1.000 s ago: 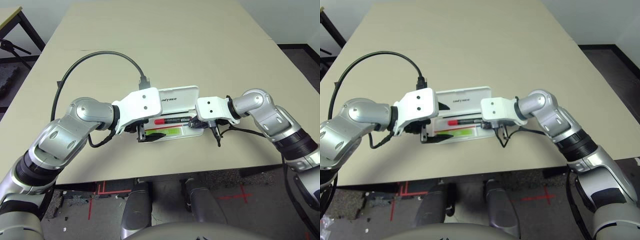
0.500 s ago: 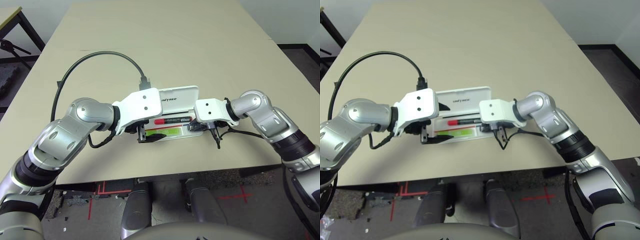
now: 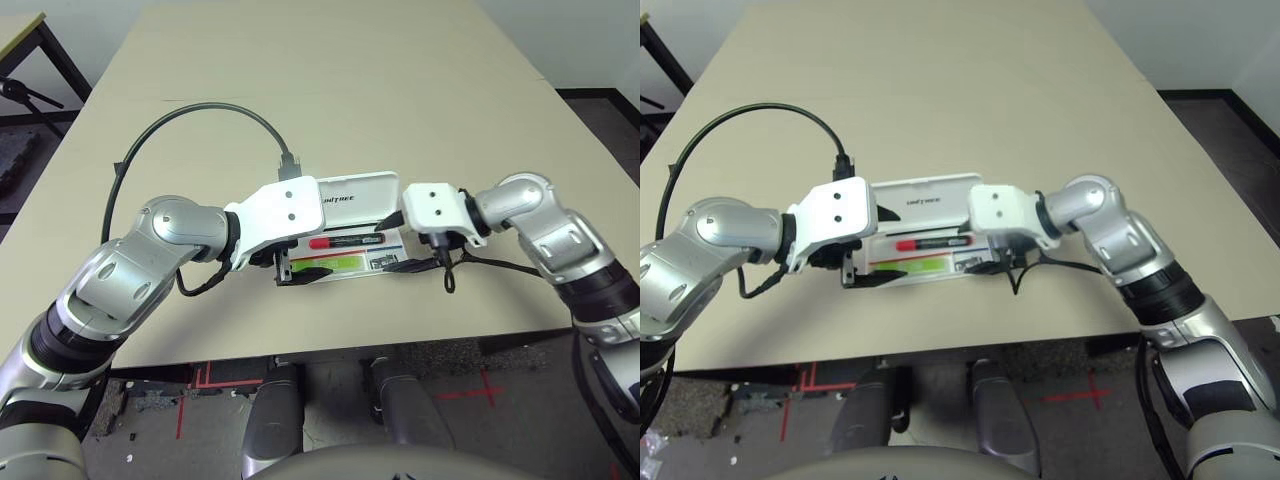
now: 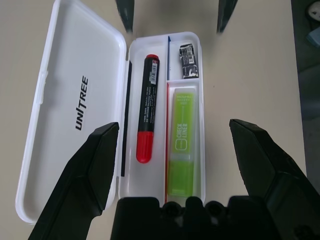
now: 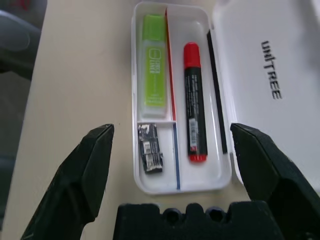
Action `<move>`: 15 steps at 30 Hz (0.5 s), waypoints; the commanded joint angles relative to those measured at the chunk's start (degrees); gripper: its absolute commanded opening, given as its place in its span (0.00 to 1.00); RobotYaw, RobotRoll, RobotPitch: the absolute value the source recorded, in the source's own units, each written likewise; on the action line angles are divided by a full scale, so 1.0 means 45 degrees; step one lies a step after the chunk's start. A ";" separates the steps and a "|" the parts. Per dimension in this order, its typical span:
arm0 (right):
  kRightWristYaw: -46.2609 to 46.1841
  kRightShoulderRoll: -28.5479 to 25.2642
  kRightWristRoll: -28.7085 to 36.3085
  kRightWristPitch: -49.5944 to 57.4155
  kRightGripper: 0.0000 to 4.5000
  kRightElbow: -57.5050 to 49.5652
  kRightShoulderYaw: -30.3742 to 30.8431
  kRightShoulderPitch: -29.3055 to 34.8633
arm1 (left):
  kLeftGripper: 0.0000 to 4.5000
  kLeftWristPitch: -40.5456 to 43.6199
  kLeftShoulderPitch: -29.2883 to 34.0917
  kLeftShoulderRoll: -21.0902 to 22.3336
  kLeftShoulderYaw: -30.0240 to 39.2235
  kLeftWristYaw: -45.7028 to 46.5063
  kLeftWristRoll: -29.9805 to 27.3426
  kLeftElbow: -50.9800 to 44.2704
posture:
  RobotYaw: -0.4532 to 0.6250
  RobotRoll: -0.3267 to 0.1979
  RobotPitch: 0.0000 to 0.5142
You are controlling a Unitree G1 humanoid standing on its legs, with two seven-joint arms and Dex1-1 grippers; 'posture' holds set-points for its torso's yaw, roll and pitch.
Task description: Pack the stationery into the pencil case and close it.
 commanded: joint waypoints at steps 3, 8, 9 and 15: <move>0.0083 -0.1348 0.1109 0.0617 0.99 -0.0063 -0.1842 0.0845 | 1.00 -0.0119 0.0290 0.0178 0.0058 0.0069 -0.0018 -0.0055 | 0.42 0.62 0.30; -0.0170 -0.2456 0.1428 0.0806 0.99 0.0164 -0.3070 0.1823 | 1.00 -0.0127 0.0511 0.0308 0.0322 0.0117 -0.0045 0.0044 | 0.41 0.62 0.30; -0.0231 -0.2618 0.1466 0.0811 0.99 0.0190 -0.3275 0.2042 | 1.00 -0.0126 0.0545 0.0330 0.0390 0.0136 -0.0049 0.0088 | 0.40 0.62 0.30; -0.0522 -0.2759 0.1771 0.0996 0.99 -0.0087 -0.3601 0.2663 | 1.00 -0.0085 0.0724 0.0564 0.0687 0.0144 -0.0079 0.0333 | 0.40 0.62 0.29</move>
